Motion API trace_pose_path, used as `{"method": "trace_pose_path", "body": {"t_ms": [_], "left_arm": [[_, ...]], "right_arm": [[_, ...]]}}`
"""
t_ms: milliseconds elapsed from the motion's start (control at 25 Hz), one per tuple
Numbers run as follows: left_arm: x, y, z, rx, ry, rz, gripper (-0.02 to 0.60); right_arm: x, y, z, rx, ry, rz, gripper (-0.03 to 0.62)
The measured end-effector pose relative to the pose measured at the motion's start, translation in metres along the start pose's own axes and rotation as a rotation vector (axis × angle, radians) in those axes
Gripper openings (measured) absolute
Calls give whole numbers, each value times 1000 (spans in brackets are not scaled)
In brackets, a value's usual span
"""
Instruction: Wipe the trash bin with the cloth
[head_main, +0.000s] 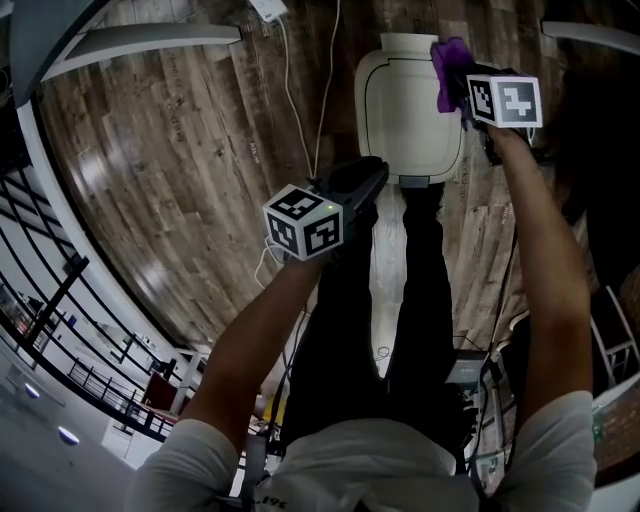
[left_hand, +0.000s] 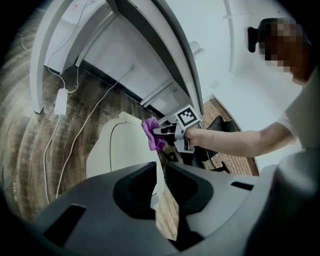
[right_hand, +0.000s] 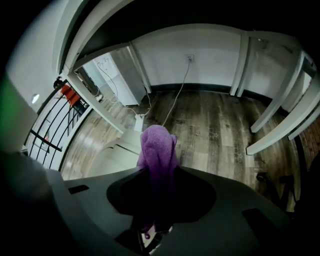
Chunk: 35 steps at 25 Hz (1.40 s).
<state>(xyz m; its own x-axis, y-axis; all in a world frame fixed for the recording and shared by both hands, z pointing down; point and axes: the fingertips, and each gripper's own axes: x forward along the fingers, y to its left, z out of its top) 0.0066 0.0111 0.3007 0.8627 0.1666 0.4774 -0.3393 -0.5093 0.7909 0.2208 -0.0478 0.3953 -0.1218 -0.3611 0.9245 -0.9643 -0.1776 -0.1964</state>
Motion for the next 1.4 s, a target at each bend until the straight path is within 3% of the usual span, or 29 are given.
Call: {"method": "trace_pose_path", "body": {"t_ms": [280, 520, 680, 880, 1200, 1400], "left_arm": [[4, 0, -5, -2, 2, 7, 54], [1, 10, -4, -2, -20, 27, 54], [-6, 15, -1, -9, -38, 39, 54], [-18, 22, -2, -19, -43, 55, 54], [-37, 34, -13, -34, -31, 81, 54], [-40, 36, -19, -43, -24, 87, 54]], "right_arm": [[-24, -54, -28, 0, 45, -143, 114], [-44, -62, -22, 16, -54, -171, 112], [-53, -14, 3, -18, -153, -64, 112], [-48, 77, 18, -7, -214, 140, 112], [-18, 197, 17, 58, -167, 376, 112], [8, 221, -13, 38, -63, 404, 112]]}}
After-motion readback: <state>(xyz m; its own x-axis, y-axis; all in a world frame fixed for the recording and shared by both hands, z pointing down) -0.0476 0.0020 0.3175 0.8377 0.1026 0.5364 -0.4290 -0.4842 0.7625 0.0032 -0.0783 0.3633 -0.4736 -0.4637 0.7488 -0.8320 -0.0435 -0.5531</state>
